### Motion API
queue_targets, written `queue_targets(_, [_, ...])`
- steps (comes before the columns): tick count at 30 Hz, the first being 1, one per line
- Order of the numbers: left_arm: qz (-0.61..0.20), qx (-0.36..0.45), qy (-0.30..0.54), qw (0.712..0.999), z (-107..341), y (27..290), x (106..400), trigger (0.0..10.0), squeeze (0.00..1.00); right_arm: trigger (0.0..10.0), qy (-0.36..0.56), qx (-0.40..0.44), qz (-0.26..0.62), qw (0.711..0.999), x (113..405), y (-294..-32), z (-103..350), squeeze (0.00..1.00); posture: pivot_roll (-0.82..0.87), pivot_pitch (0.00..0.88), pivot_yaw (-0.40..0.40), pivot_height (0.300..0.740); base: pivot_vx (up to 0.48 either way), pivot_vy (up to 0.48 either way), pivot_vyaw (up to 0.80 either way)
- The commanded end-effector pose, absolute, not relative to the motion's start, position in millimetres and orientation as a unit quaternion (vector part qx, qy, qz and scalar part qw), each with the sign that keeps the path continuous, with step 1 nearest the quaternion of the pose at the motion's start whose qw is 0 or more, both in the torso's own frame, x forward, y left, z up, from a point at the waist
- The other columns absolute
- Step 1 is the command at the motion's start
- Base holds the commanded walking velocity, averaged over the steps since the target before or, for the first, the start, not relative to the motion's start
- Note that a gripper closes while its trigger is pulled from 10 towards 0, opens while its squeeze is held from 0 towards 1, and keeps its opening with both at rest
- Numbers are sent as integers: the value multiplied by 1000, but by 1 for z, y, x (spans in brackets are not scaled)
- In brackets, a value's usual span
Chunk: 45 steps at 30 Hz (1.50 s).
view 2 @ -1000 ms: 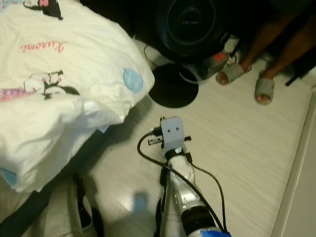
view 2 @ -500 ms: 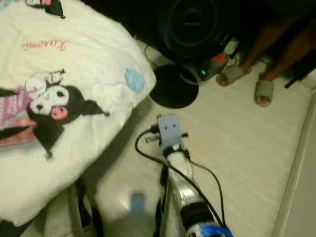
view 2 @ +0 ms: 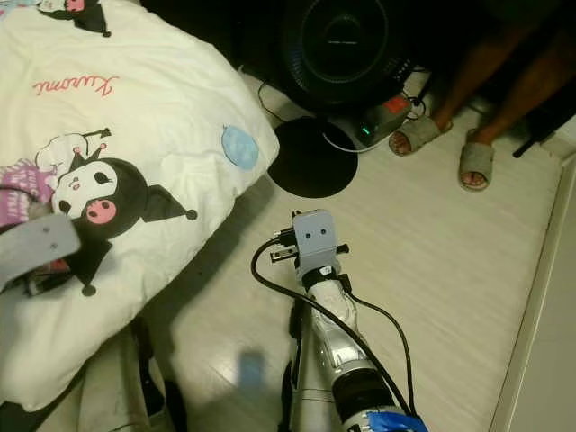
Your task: Clean up the room
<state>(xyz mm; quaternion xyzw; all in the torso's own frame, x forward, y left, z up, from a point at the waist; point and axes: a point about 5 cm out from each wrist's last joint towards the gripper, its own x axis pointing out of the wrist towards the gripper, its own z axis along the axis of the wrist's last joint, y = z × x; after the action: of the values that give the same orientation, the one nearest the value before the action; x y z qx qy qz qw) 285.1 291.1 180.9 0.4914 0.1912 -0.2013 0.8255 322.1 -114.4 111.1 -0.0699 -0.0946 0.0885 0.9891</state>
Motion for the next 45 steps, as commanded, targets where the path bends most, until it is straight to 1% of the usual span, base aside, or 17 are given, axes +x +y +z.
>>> queue_targets(1, [-198,415,120,880,196,276,288,10000,0,10000,-97,-60,84,990,317,-116,110,0,34,264,-2,527,0,0,0])
queue_targets(2, [-149,205,-42,966,243,248,293,10000,0,10000,-148,-36,83,985,319,-115,135,0,39,255,-11,527,0,0,0])
queue_targets(3, [-149,205,-42,966,243,248,293,10000,0,10000,-148,-36,83,985,319,-115,135,0,39,255,-11,527,0,0,0])
queue_targets(5, [-97,91,-119,984,263,233,293,10000,0,10000,-188,-19,80,979,322,-115,157,0,35,245,-17,537,0,0,0])
queue_targets(6, [-97,91,-119,984,263,233,293,10000,0,10000,-188,-19,80,979,322,-115,157,0,35,245,-17,537,0,0,0])
queue_targets(8, [-69,34,-154,985,269,221,293,10000,0,10000,-205,-14,73,976,325,-116,169,0,29,235,-23,547,0,0,0])
queue_targets(9, [-69,34,-154,985,269,221,293,10000,0,10000,-205,-14,73,976,325,-116,169,0,29,235,-23,547,0,0,0])
queue_targets(10, [-66,7,-164,984,271,213,293,10000,0,10000,-210,-15,71,975,326,-117,173,20,26,227,-27,552,0,0,0])
queue_targets(11, [-66,7,-164,984,271,213,293,10000,0,10000,-210,-15,71,975,326,-117,173,20,26,227,-27,552,0,0,0])
queue_targets(12, [-76,-9,-174,982,272,202,294,10000,0,10000,-213,-16,69,975,326,-119,176,24,24,219,-32,557,0,0,0])
queue_targets(13, [-76,-9,-174,982,272,202,294,10000,0,10000,-213,-16,69,975,326,-119,176,24,24,219,-32,557,0,0,0])
queue_targets(14, [-86,-29,-178,980,272,193,295,10000,0,10000,-215,-19,67,974,326,-122,178,20,21,214,-34,562,0,0,0])
queue_targets(15, [-95,-29,-180,979,272,185,296,10000,0,10000,-216,-20,64,974,325,-125,178,24,16,208,-36,567,0,0,0])
queue_targets(20, [-105,-25,-178,978,271,178,297,10000,0,10000,-217,-21,61,974,323,-127,179,20,12,203,-36,572,0,0,0])
queue_targets(24, [-107,13,-163,981,265,167,297,10000,0,10000,-217,-19,52,975,318,-132,182,20,-7,187,-32,587,0,0,0])
queue_targets(39, [-98,74,-134,983,244,161,297,10000,0,10000,-207,-25,43,977,315,-139,177,20,-7,170,-28,622,0,0,0])
queue_targets(45, [-100,95,-98,986,218,159,294,10000,0,10000,-190,-33,45,980,313,-141,169,20,-9,158,-35,642,0,0,0])
